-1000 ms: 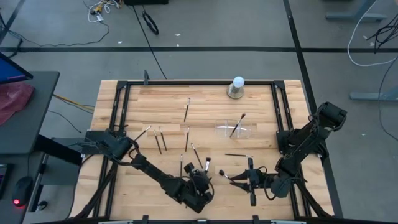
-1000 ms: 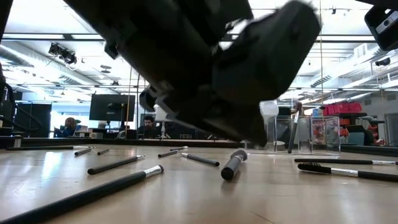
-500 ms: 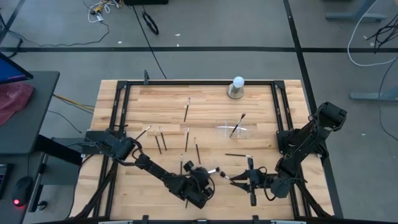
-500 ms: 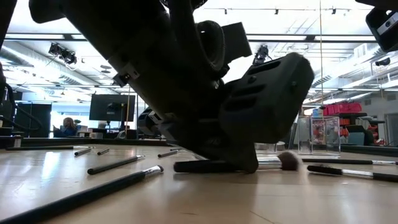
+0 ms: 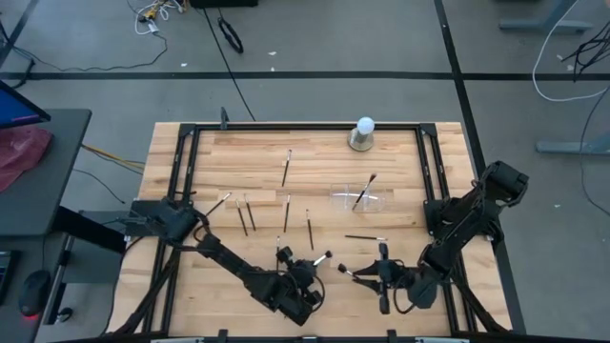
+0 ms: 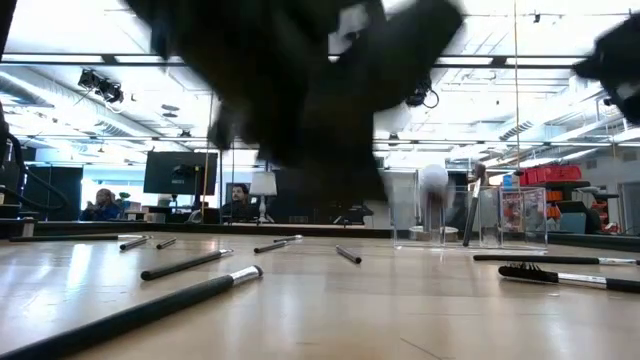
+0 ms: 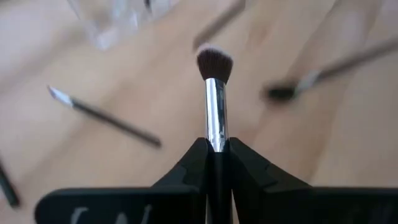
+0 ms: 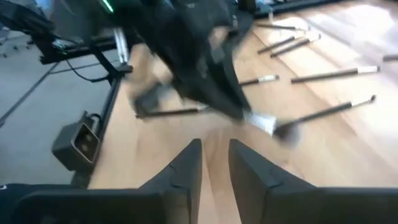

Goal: Put items in baskets/containers
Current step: Put the black blush brush into the transparent organizer

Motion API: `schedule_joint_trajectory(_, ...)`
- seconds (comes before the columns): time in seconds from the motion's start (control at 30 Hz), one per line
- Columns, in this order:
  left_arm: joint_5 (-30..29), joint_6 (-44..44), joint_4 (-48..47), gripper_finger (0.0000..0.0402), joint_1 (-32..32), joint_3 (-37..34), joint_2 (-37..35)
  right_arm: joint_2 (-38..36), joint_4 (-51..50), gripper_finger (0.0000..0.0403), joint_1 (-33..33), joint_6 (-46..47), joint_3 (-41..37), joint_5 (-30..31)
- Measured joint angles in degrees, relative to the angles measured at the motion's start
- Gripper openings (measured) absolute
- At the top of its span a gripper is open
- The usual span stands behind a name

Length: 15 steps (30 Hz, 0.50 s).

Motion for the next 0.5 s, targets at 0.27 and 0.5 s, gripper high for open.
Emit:
schedule_joint_trajectory(0.27, -7.1, 16.5, 14.7, 0.0045, -1.4, 0.0, -1.5, 13.1, 14.7, 0.0194, -2.4, -0.7, 0.0, 6.3)
schedule_joint_trajectory(0.5, -5.9, 33.7, 29.7, 0.0045, -1.9, 0.0, -1.5, 21.1, 48.2, 0.024, -4.0, -23.4, 0.0, 5.4)
